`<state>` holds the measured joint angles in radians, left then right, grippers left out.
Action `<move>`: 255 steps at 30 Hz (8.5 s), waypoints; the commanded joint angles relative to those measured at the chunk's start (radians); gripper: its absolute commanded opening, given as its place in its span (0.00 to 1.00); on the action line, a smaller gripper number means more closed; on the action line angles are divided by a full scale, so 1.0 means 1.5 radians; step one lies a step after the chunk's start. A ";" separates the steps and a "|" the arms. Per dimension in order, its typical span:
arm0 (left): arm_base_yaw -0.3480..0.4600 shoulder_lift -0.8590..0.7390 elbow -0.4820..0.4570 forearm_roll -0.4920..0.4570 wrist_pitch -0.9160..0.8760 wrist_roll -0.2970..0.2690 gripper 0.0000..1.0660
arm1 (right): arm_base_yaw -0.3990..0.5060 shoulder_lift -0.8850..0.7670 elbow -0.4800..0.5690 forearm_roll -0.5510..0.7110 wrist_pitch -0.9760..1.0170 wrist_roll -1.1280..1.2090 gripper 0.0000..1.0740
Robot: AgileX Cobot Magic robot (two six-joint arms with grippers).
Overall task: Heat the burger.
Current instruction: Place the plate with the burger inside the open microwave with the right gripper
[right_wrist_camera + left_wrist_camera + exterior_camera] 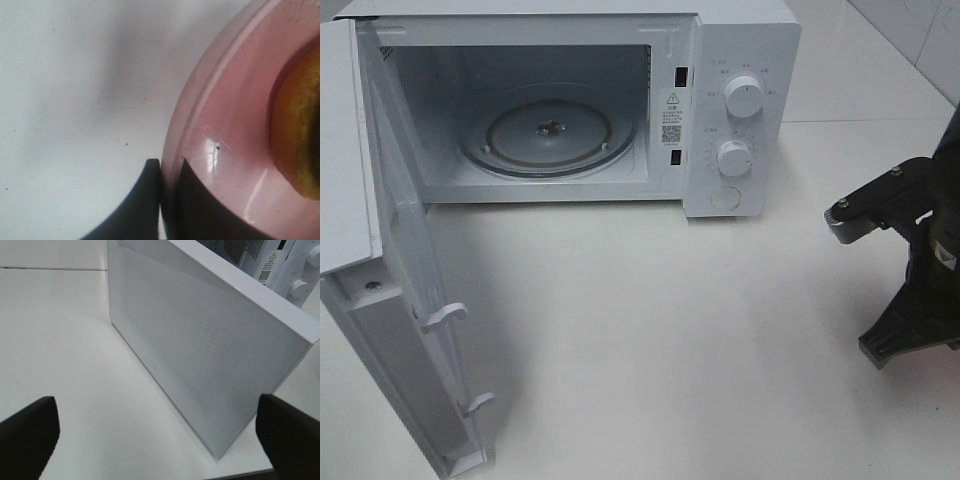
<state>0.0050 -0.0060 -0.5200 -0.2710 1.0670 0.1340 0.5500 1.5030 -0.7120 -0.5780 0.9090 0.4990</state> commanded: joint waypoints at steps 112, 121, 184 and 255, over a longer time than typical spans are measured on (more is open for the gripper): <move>-0.003 -0.012 0.001 -0.001 0.001 -0.001 0.94 | 0.275 -0.143 0.117 -0.135 -0.374 -0.757 0.00; -0.003 -0.012 0.001 -0.001 0.001 -0.001 0.94 | 0.200 -0.139 0.106 -0.009 -0.394 -0.953 0.00; -0.003 -0.012 0.001 -0.001 0.001 -0.001 0.94 | 0.163 0.271 -0.387 0.159 -0.353 -1.045 0.00; -0.003 -0.012 0.001 0.027 0.006 -0.001 0.94 | 0.131 0.561 -0.813 0.115 -0.270 -0.978 0.08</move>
<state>0.0050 -0.0060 -0.5200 -0.2290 1.0680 0.1340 0.7490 2.3600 -1.9140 -0.3950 0.5540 -0.9630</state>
